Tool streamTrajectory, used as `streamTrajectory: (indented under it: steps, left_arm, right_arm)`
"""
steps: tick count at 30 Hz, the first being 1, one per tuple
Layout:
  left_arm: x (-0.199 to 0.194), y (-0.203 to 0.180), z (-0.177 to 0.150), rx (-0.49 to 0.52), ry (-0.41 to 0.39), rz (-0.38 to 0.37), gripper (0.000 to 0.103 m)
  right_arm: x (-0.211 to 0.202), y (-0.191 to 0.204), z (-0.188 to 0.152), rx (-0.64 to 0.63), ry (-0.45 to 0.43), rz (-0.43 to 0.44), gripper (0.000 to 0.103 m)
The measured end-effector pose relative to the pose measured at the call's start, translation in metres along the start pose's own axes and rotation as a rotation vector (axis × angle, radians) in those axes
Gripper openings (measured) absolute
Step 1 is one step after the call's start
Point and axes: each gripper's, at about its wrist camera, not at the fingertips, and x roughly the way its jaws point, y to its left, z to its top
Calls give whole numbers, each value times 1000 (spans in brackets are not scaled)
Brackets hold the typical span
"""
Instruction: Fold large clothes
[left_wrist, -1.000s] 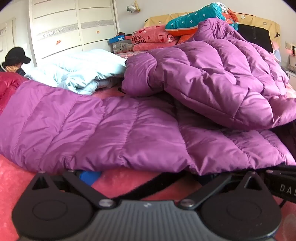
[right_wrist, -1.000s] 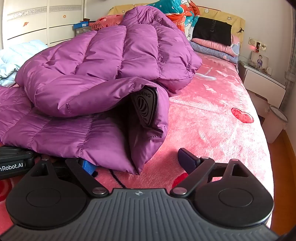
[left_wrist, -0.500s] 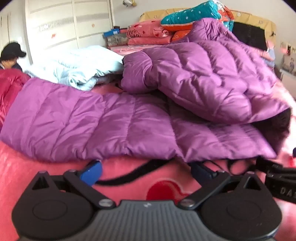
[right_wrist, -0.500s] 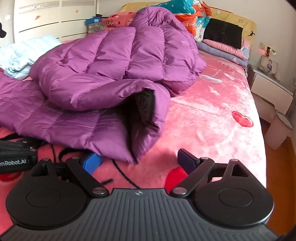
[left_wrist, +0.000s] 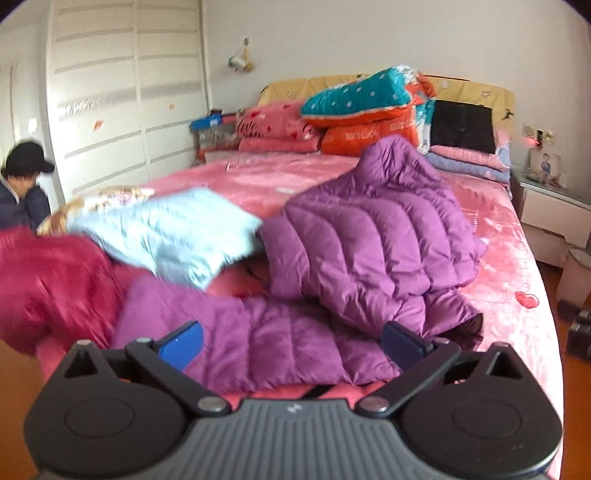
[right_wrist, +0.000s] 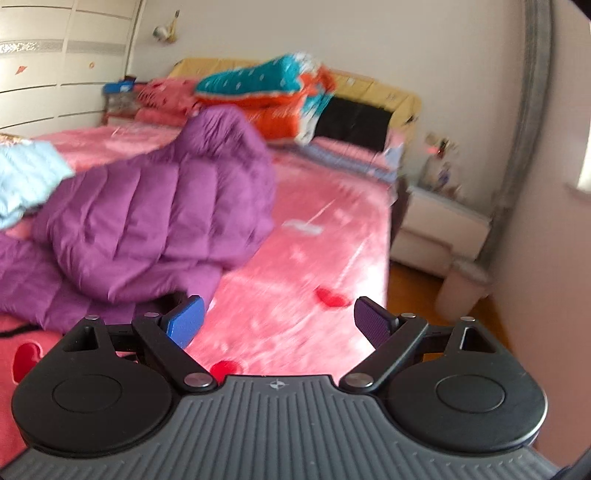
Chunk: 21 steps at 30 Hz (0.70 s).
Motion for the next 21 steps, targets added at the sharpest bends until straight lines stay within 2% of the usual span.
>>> streamTrajectory:
  steps: [5, 14, 21]
  left_arm:
    - [-41, 6, 18, 46, -75, 26, 102]
    - [-97, 30, 33, 64, -187, 109, 102]
    - [-116, 39, 36, 57, -239, 141, 102]
  right_arm:
    - [-60, -8, 21, 47, -60, 39, 103]
    - [-124, -22, 51, 104, -166, 113, 103]
    - [-139, -20, 57, 127, -216, 155, 103]
